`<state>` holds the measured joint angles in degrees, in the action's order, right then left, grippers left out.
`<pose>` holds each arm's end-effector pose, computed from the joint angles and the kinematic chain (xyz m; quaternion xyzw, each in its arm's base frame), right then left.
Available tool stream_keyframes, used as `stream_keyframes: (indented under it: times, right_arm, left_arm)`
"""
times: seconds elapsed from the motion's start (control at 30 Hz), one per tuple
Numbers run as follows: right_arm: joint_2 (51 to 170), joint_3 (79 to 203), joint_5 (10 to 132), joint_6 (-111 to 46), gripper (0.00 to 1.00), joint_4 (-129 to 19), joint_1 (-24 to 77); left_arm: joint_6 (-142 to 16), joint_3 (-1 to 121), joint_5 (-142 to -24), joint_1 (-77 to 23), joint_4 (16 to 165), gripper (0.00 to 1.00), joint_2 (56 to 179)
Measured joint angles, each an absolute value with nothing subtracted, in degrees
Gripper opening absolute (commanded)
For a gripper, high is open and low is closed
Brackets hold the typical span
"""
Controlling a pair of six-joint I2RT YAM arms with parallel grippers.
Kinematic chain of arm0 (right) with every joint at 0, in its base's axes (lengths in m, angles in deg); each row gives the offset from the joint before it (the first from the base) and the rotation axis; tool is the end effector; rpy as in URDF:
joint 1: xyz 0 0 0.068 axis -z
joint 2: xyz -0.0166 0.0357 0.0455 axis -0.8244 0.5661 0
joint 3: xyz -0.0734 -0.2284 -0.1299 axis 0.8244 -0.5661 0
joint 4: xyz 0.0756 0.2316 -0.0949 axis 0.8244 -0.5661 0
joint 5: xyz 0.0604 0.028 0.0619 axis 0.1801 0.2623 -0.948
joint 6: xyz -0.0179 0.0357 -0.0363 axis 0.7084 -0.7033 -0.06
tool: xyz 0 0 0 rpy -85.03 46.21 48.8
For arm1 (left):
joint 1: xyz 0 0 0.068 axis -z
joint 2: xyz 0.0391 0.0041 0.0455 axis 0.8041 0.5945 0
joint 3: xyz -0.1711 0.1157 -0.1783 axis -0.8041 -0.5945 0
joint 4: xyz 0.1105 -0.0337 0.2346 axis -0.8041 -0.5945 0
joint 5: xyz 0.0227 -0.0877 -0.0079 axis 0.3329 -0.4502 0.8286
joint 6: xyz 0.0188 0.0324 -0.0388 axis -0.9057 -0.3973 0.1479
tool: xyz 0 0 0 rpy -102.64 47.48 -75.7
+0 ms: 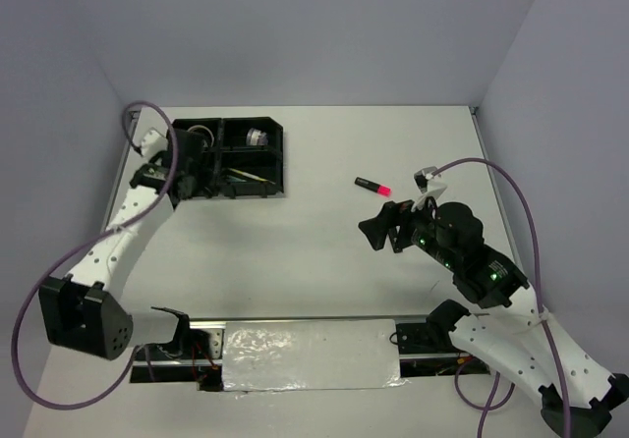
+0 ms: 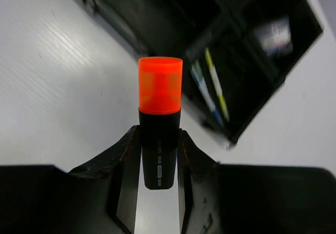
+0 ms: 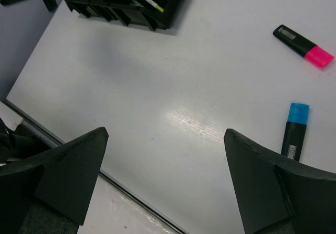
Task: Sort the stationery into containers
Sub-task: Place the pen in the storage box.
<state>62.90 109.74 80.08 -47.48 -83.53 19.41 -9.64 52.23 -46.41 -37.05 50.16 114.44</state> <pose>0.1078 0.0778 0.3303 -0.0944 0.8042 0.2793 0.5161 0.2562 -0.0581 0.3159 -0.4547 0.7814 -0.0660 0.4223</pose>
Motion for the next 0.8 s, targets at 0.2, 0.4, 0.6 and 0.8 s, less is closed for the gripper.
stream_keyframes:
  times: [0.2, 0.4, 0.6, 0.8]
  right_arm:
    - [66.4, 108.2, 80.0, -47.4, 1.00, -81.9, 19.4]
    - [68.1, 107.5, 80.0, -46.7, 1.00, -81.8, 19.4]
    - [70.1, 107.5, 81.3, -45.5, 1.00, -81.9, 19.4]
    - [75.4, 107.5, 83.7, -45.6, 1.00, -82.1, 20.3]
  left_arm:
    - [-17.0, 68.2, -50.9, -52.0, 51.1, 0.03, 130.3]
    - [-19.5, 75.0, -55.3, -57.6, 51.7, 0.29, 144.5]
    - [-20.6, 74.3, -58.7, -58.3, 52.5, 0.80, 145.9]
    - [-20.6, 73.0, -61.6, -58.2, 55.2, 0.99, 144.4]
